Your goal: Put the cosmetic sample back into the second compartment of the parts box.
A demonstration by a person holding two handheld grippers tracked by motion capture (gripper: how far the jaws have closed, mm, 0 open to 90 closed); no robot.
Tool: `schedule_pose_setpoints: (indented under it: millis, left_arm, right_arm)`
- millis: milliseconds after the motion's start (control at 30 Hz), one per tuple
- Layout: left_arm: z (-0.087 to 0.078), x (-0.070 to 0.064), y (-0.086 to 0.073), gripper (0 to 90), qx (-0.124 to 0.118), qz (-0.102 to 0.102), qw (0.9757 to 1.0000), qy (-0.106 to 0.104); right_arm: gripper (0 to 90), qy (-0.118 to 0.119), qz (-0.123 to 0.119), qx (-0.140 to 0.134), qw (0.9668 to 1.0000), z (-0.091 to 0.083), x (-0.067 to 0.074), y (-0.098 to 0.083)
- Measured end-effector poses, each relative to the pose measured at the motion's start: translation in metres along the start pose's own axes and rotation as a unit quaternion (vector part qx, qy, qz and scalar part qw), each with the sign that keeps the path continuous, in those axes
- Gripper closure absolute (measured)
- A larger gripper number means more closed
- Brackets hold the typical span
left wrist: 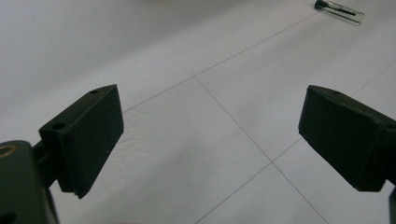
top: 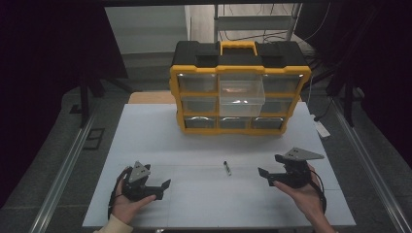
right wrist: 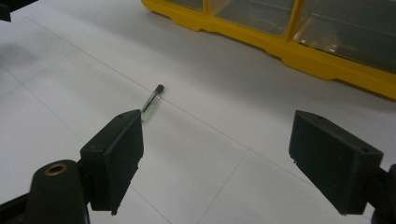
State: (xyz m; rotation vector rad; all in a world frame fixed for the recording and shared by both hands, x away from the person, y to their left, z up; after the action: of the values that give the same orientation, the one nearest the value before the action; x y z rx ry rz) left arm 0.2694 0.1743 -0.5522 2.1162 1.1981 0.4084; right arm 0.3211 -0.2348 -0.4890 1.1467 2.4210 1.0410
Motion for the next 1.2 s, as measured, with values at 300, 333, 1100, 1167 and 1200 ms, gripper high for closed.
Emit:
schedule_pose_setpoints:
  millis: [300, 333, 1100, 1167, 1200]
  left_arm:
    - [0.000, 0.000, 0.000, 7.1, 0.001, 0.001, 1.0000, 0.001]
    - [0.000, 0.000, 0.000, 7.1, 0.001, 0.001, 1.0000, 0.001]
    - [0.001, 0.001, -0.001, 7.4, 0.004, 0.001, 1.0000, 0.005]
    - [0.001, 0.001, -0.001, 7.4, 0.004, 0.001, 1.0000, 0.005]
    - [0.001, 0.001, -0.001, 7.4, 0.004, 0.001, 1.0000, 0.005]
  right_arm:
    - [17.9, 0.004, -0.004, 0.008, 1.0000, 0.008, 0.007, 0.007]
    - [17.9, 0.004, -0.005, 0.009, 0.9999, 0.010, 0.008, 0.009]
    - [18.3, 0.019, -0.008, 0.027, 0.9994, 0.030, 0.022, 0.024]
    - [18.3, 0.020, -0.009, 0.028, 0.9994, 0.032, 0.023, 0.025]
    - [18.3, 0.020, -0.008, 0.029, 0.9993, 0.032, 0.023, 0.026]
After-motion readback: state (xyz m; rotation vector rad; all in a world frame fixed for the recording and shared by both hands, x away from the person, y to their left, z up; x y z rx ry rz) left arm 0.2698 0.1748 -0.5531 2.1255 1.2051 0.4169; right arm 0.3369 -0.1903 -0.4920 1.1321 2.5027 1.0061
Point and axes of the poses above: each handheld gripper's, and its own axes: z roughly forward along the jaws, y roughly out of its top, x roughly to its left, the point moved 5 cm from there along z, roughly forward along the jaws, and after that the axes turned 9 degrees about x, right-handed, at the moved point
